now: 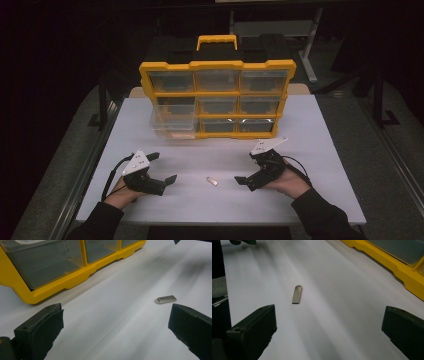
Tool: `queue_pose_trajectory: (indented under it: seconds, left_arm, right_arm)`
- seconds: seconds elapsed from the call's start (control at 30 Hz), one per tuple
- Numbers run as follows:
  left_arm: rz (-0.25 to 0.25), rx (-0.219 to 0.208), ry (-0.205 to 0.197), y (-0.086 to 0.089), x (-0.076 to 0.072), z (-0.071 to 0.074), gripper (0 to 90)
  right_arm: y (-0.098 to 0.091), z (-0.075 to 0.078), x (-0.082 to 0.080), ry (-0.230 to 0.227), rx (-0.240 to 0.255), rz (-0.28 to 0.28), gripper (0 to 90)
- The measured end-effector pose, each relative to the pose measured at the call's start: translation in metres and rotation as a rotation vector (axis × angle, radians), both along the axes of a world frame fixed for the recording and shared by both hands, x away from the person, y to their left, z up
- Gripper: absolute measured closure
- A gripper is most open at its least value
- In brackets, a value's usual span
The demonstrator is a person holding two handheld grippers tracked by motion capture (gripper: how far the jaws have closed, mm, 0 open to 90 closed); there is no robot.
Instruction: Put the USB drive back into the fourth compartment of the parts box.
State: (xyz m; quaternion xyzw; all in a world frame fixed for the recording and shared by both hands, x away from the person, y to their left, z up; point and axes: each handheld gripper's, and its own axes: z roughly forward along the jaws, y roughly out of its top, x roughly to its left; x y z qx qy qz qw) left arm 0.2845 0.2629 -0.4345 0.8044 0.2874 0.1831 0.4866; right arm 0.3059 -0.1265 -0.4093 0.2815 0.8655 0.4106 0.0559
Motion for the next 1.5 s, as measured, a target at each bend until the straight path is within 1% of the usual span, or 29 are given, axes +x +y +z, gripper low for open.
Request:
queue_pose_trajectory:
  seconds: [0.2, 0.4, 0.57, 1.07, 1.5]
  left_arm:
    - [-0.005, 0.005, 0.003, 0.0, 0.0, -0.001, 0.0]
    - [0.0, -0.004, 0.003, 0.0, 0.001, -0.001, 0.0]
    - [-0.003, -0.003, 0.005, 0.0, 0.001, -0.001, 0.0]
    - [-0.008, 0.001, 0.014, -0.001, 0.001, -0.002, 0.0]
    - [-0.011, 0.001, 0.017, -0.001, 0.001, -0.002, 0.0]
  right_arm:
    - [0.005, 0.003, 0.003, -0.001, 0.004, 0.007, 0.0]
    - [0.011, 0.005, 0.007, -0.001, 0.013, 0.012, 0.0]
    - [0.016, 0.006, 0.01, 0.001, 0.018, 0.019, 0.0]
    - [0.03, 0.009, 0.016, 0.008, 0.009, 0.045, 0.0]
    - [0.041, 0.01, 0.022, 0.002, 0.015, 0.057, 0.7]
